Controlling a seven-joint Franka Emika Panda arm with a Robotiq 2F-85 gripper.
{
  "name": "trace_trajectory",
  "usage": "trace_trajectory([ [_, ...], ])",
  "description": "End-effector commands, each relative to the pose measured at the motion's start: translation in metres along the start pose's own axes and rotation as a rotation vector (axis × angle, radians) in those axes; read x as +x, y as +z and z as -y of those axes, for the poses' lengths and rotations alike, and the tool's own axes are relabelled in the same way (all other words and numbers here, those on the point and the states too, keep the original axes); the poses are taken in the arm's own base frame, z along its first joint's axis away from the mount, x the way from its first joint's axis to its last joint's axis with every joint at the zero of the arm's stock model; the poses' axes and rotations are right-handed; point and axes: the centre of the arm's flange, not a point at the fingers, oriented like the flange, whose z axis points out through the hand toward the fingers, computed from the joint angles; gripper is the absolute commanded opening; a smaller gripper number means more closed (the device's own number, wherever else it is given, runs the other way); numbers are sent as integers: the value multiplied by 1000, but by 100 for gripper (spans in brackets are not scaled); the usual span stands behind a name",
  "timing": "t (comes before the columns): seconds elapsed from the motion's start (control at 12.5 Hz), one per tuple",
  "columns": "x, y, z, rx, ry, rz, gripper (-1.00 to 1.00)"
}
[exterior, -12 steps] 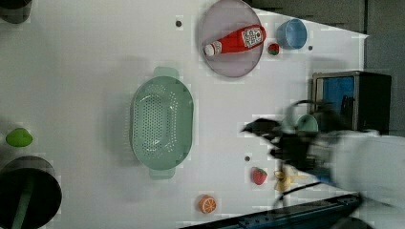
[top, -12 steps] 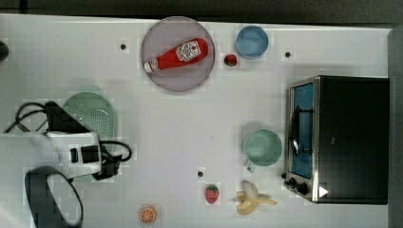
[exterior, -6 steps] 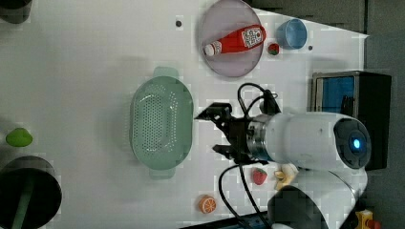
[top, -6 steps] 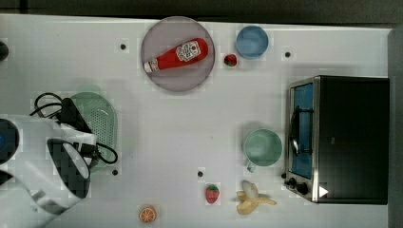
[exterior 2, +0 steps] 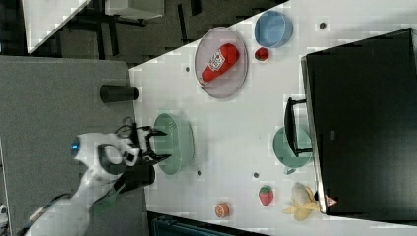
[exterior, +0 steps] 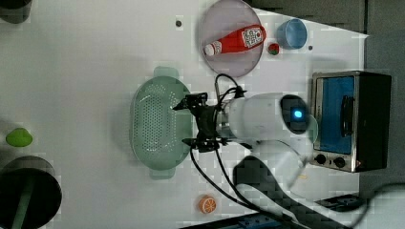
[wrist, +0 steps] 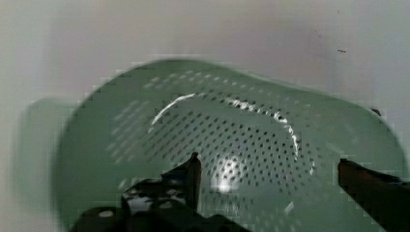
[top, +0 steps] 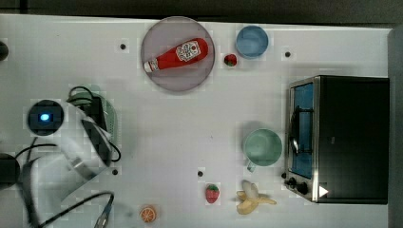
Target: Drag strainer left to right.
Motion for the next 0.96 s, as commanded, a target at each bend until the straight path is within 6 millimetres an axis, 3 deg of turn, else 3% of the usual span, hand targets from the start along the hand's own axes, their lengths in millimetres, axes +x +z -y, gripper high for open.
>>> trace_trajectory([
  [0.08,3,24,-2,17,110,-15,100],
  [0.4,26,55,0,-10,148,-28,100],
  [0.96,78,61,-5,-17,220,-75,100],
])
